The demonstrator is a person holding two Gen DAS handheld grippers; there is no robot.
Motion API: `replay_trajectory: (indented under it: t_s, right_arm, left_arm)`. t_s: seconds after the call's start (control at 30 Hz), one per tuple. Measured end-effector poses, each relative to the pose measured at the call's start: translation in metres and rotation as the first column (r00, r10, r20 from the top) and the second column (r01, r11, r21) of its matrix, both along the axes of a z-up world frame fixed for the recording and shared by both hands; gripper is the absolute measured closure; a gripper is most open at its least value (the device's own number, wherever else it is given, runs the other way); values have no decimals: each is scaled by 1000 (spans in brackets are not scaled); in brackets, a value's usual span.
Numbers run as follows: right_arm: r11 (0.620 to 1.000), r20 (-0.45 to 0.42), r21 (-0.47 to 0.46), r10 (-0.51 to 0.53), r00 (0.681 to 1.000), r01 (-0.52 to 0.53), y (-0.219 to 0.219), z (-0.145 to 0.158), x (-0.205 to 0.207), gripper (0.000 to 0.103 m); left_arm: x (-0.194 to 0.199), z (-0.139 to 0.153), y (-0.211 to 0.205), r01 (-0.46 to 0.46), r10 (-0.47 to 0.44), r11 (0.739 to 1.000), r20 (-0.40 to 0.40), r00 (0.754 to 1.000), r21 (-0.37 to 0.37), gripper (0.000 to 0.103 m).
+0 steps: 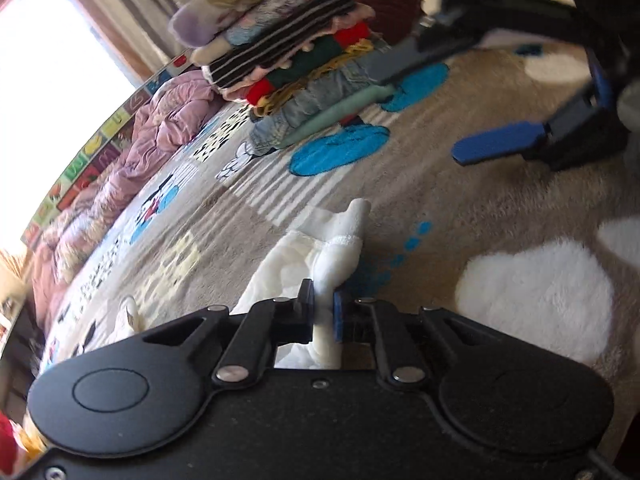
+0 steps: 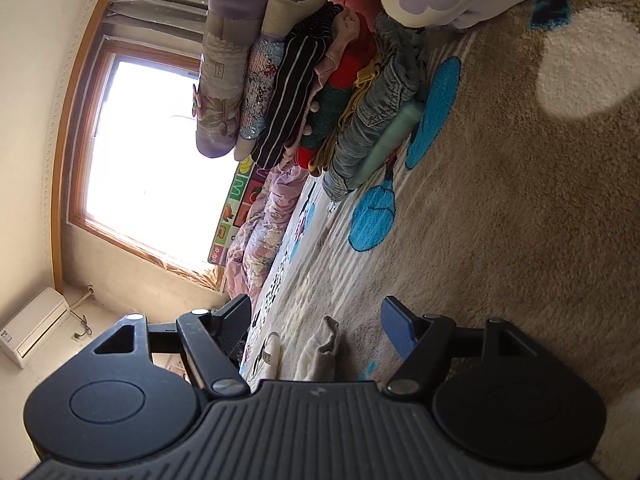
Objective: Fold clothes
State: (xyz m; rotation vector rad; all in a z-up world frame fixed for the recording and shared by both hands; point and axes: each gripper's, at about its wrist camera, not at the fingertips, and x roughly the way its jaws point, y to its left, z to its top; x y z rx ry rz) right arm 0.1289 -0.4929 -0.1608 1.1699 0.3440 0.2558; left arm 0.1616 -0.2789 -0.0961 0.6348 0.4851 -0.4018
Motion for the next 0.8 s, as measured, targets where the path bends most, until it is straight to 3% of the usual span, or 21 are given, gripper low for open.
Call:
replay_trajectory:
  t_s: [0.07,0.13,0.23,0.37,0.53,0.63,0.8]
  right_arm:
    - [1000,18,-24,-7,1000,8,4,4,-3,25]
    - [998,40,-60,-18,999,21,10,10,-6,23]
    - [992,85,-125,11,996,0,26,20,-7,23]
    - [948,159,-305,141,977,-87,67,43,-3,23]
    - [824,169,-529,334,927,-201,134,62,-1,23]
    - [734,152,-627,441,884,-259,174,69,-2,23]
    - [608,131,-738,556,821,-294,223,78,-13,23]
  left_arm:
    - [4,20,20,-42,37,990,-39,999,-138,95]
    - [7,41,43,-87,68,959,-78,995,-270,95]
    - [10,67,81,-147,106,893,-117,987,-426,95]
    - [9,93,134,-213,158,791,-144,977,-574,95]
    - [2,114,195,-278,229,674,-164,959,-684,95]
    - [-5,119,224,-317,286,627,-169,943,-711,95]
    - [-13,118,260,-366,348,579,-184,919,-729,95]
